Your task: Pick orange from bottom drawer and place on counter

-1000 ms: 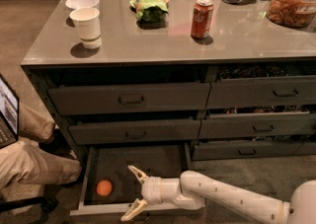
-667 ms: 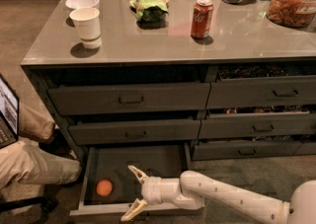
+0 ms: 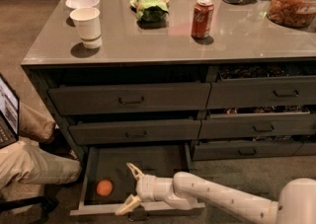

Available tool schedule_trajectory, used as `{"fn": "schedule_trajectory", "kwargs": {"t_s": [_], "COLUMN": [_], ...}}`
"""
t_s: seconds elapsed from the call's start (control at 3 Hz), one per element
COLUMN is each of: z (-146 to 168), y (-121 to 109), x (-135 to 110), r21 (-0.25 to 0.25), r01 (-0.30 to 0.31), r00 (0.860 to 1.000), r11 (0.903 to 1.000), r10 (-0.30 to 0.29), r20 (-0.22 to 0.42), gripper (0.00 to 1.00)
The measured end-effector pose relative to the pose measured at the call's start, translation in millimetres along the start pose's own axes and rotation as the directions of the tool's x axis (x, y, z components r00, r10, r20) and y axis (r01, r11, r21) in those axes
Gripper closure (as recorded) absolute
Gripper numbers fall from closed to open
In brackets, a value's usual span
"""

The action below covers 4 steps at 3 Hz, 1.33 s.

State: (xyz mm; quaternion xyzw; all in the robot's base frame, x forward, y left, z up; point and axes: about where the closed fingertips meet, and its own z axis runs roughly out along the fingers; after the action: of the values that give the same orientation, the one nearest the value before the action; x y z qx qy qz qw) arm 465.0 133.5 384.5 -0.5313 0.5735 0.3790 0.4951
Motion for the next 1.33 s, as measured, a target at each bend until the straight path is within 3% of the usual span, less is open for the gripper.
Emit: {"fn": "schedule_trajectory", "kwargs": {"t_s": [0.67,1.0,1.33], "z": [70.4,98.2,122.2], "y": [-48.8,-67.7,-78.2], "x": [49.4,67.7,97.3], "r21": [0.143,0.174,0.161], "r01": [-0.002,0.033,0.042], "r00": [0.996,0.987,0.976], "r11": [0.9897,0.9842,0.9861], "r10": [0.014,-0.005,-0.005], "r20": [-0.085,-0.16,-0.219], "gripper": [0.0,0.0,0.0]}}
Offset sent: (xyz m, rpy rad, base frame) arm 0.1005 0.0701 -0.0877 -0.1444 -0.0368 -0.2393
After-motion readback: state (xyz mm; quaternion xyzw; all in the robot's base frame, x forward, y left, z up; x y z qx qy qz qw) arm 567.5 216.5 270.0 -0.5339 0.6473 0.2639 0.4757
